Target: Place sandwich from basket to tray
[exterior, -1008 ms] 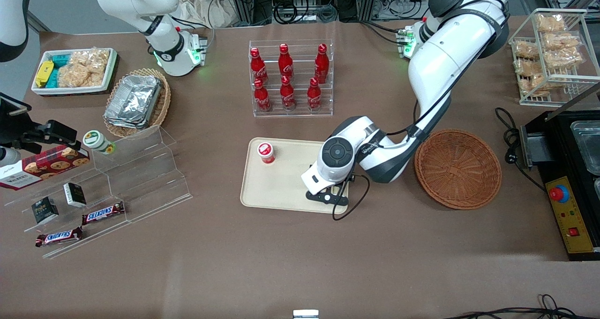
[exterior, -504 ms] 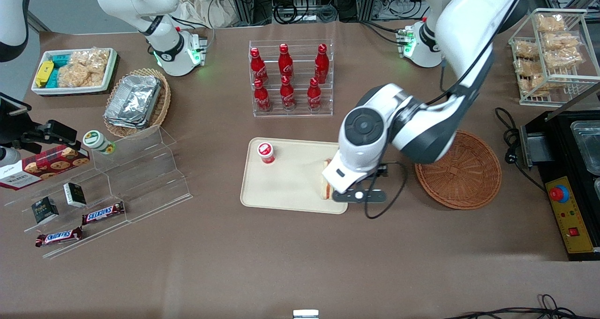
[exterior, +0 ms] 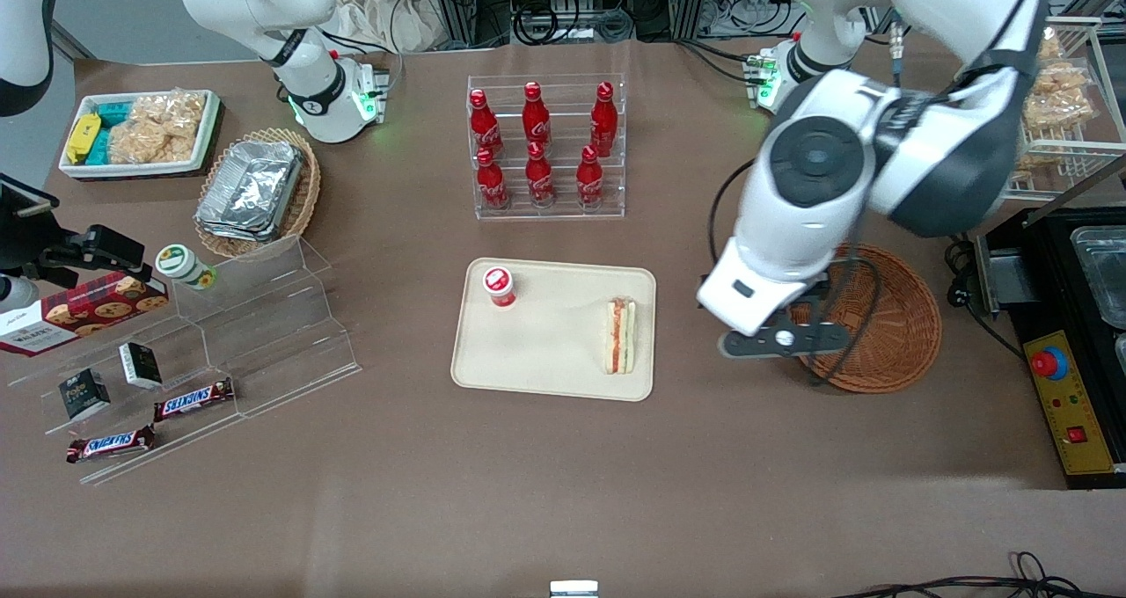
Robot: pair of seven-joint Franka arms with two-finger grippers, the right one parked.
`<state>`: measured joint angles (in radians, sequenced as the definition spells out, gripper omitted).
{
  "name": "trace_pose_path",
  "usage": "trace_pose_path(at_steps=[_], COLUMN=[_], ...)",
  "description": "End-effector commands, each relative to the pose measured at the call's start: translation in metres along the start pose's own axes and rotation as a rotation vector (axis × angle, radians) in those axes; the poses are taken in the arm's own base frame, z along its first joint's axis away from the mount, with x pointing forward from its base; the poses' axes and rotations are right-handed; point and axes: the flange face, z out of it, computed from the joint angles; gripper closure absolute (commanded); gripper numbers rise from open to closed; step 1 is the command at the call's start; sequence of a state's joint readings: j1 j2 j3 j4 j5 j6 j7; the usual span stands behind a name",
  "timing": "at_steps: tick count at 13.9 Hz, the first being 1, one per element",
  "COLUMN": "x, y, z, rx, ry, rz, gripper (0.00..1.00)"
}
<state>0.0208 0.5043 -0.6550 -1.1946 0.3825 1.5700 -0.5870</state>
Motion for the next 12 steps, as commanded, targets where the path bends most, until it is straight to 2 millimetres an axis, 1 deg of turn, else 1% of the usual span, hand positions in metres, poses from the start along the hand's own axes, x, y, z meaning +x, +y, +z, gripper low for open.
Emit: trace_pose_path(at_steps=[1,3,5,7,9,11,12], x=[0.005,0.005,0.004,0.003,0.002,-0.001,-0.003], y=[-0.069,-0.108,-0.152,-0.189,-0.219,-0.243,-0.249], z=[-0.027,-0.040,-0.045,-0.047,-0.051,-0.056,-0.059], rx=[-0.031,-0.048,-0.032,-0.025,0.001,-0.004,-0.006], ry=[-0.005,-0.014,-0.024,-0.028,-0.038,-0.032,-0.029], rz=[0.006,0.029,0.043,0.089,0.129,0.158,0.174], gripper=[0.00,0.00,0.00,0.00,0.00,0.00,0.00])
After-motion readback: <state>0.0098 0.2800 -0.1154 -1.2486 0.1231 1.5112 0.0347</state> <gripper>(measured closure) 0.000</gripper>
